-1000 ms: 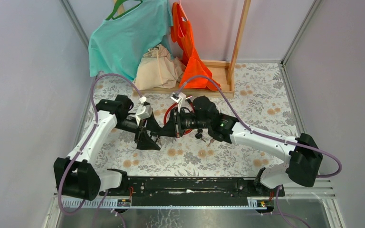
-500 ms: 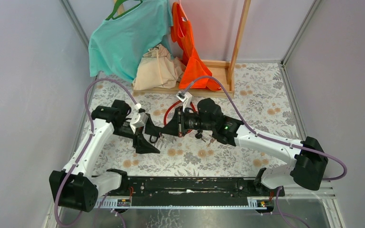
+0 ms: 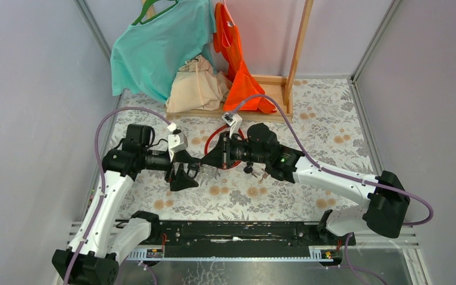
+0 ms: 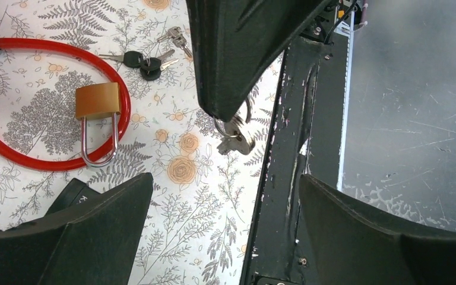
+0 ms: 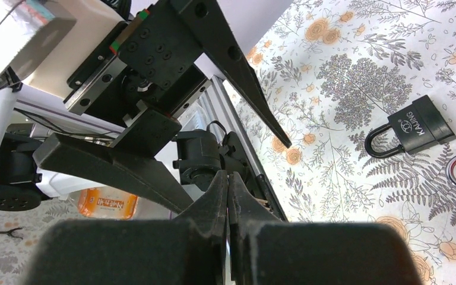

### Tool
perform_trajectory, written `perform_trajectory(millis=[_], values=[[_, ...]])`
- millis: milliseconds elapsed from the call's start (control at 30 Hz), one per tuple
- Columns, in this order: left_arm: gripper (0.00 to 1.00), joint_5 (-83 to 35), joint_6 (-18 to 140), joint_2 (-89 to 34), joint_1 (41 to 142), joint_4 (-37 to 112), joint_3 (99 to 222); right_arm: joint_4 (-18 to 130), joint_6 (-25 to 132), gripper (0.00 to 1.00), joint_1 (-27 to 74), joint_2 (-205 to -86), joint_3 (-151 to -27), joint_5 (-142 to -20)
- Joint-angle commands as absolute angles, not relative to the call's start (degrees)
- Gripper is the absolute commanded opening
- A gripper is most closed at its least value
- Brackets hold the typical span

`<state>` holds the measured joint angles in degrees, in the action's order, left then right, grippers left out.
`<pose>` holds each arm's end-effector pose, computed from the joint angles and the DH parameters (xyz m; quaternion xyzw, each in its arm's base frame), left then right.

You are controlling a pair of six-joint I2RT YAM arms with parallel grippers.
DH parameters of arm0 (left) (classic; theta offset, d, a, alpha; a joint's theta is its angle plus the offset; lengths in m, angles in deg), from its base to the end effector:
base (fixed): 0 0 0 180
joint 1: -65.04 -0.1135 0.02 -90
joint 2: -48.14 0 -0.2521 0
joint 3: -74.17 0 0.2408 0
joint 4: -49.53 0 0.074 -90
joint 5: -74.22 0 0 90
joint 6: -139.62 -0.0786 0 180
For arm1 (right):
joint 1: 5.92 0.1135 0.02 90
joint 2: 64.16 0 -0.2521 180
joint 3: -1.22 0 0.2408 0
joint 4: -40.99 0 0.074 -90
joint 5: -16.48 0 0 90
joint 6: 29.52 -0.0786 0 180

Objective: Unlock with the key

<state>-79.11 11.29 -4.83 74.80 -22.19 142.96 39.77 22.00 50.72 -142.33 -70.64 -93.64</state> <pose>0.1469 -0.0965 0.2899 0.4721 0.6804 -0.4248 0.3657 0.1726 0.3113 0.3207 -0.2311 0.6988 0.5775 0.3534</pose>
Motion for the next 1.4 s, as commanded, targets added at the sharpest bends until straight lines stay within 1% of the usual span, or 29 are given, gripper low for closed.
perform_trajectory(millis=[0, 100, 167, 300, 400, 500, 667, 767, 900, 1000, 1033, 1133, 1233, 1333, 1367], values=[[1.0, -78.86, 15.99, -1.82, 75.71, -17.44, 140.07, 37.97, 21.02, 0.0, 51.0, -141.92, -72.53, -92.79], [1.0, -79.33, 24.79, 0.87, 76.33, -7.79, 136.36, 37.19, 19.94, 0.0, 51.01, -142.35, -72.86, -93.2], [1.0, -80.87, 26.76, 2.68, 76.51, -2.97, 134.21, 36.82, 19.23, 0.0, 51.04, -142.66, -73.09, -93.21], [1.0, -80.15, 29.46, 5.41, 78.08, 4.61, 131.32, 34.69, 16.77, 0.0, 51.02, -143.11, -72.85, -93.17], [0.95, -80.24, 29.86, 5.55, 79.25, 7.14, 130.48, 33.48, 15.09, 0.0, 51.01, -143.66, -72.81, -92.84], [0.86, -80.01, 30.09, 5.6, 80.11, 8.92, 129.72, 32.21, 13.82, 0.0, 51.04, -144.04, -72.46, -92.07], [0.67, -80.09, 28.89, 5.81, 80.66, 8.87, 129.4, 32.41, 13.55, 0.0, 50.96, -143.52, -72.08, -90.53], [0.52, -79.77, 26.28, 5.87, 80.71, 7.2, 129.37, 33.17, 13.9, 0.0, 50.6, -142.36, -71.11, -89.2], [0.37, -79.12, 24.38, 5.94, 80.73, 6.54, 129.52, 33.69, 13.78, 0.0, 49.69, -140.98, -69.49, -88.99], [0.23, -78.99, 23.5, 5.63, 80.69, 6.54, 129.91, 33.96, 13.66, 0.0, 49.28, -140.23, -68.67, -88.86], [0.19, -78.88, 23.25, 5.54, 80.68, 6.59, 130.1, 33.97, 13.61, 0.0, 49.21, -140.05, -68.46, -88.9], [0.13, -78.77, 23.05, 5.1, 80.69, 7.05, 130.71, 34.03, 13.58, 0.0, 49.13, -139.62, -68.15, -89.16], [0.11, -78.71, 22.99, 4.8, 80.64, 6.79, 131.01, 34.55, 14.02, 0.0, 48.98, -138.95, -67.6, -88.92], [0.04, -78.62, 22.11, 4.57, 80.69, 5.53, 131.44, 35.21, 14.91, 0.0, 48.71, -138.27, -67.37, -89.53], [0.0, -78.6, 22.03, 4.48, 80.66, 5.15, 131.59, 35.53, 15.48, 0.0, 48.67, -138.11, -67.42, -90.16]])
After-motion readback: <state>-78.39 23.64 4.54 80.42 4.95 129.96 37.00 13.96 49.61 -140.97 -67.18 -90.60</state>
